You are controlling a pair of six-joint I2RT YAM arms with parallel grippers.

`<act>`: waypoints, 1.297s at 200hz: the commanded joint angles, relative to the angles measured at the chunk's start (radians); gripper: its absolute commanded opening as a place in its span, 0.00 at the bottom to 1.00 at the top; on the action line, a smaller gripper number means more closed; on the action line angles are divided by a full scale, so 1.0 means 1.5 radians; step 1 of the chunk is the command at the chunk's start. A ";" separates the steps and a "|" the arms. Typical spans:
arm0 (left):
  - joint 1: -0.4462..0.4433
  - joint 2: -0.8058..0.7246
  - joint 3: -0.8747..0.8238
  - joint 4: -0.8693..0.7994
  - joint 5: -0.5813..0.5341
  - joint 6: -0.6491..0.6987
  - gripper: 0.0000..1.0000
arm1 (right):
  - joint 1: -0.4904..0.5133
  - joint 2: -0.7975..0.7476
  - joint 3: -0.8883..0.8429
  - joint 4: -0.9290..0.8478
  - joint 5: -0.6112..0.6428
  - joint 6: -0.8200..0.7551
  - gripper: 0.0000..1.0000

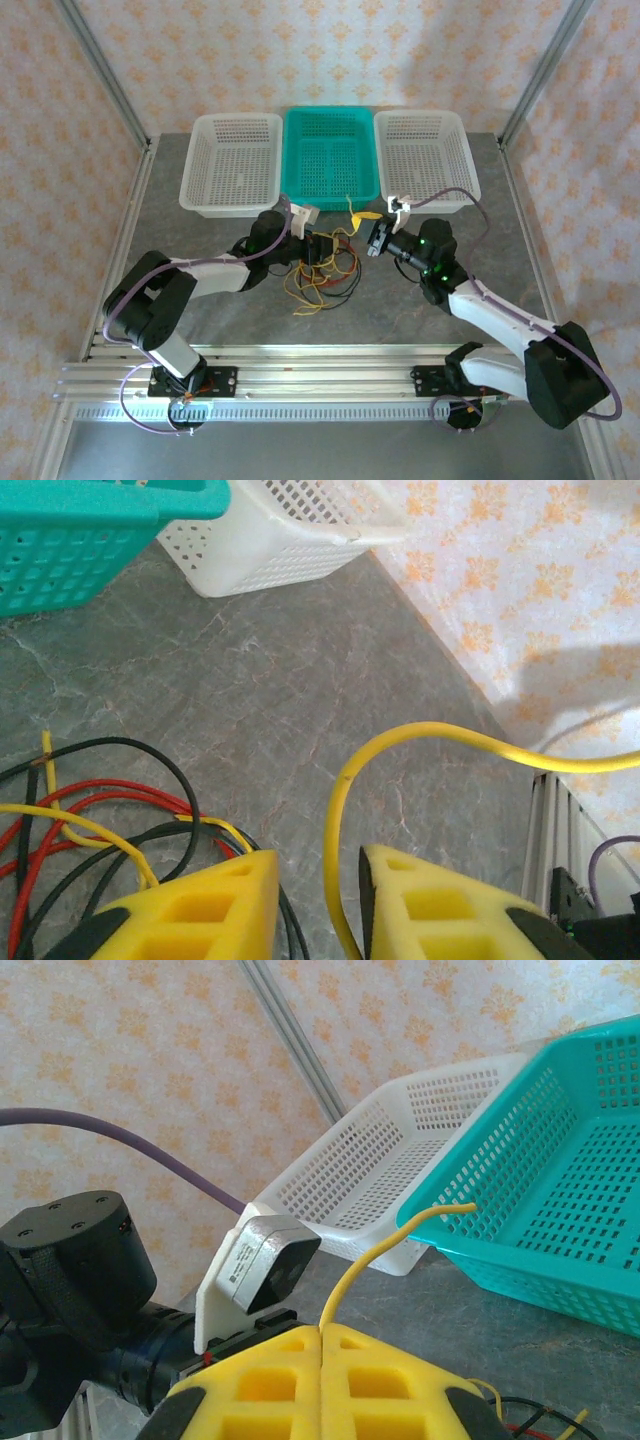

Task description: Untangle the cables

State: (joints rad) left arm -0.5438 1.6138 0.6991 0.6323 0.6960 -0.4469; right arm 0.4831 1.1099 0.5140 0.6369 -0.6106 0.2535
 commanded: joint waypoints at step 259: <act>0.006 -0.240 0.121 -0.193 -0.084 -0.060 0.00 | 0.126 0.080 0.001 -0.086 0.181 0.050 0.81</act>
State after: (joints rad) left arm -0.5407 1.2774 0.8448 0.3744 0.5919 -0.5266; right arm 0.6403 1.1851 0.4820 0.4030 -0.3618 0.2989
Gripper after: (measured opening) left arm 0.047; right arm 0.772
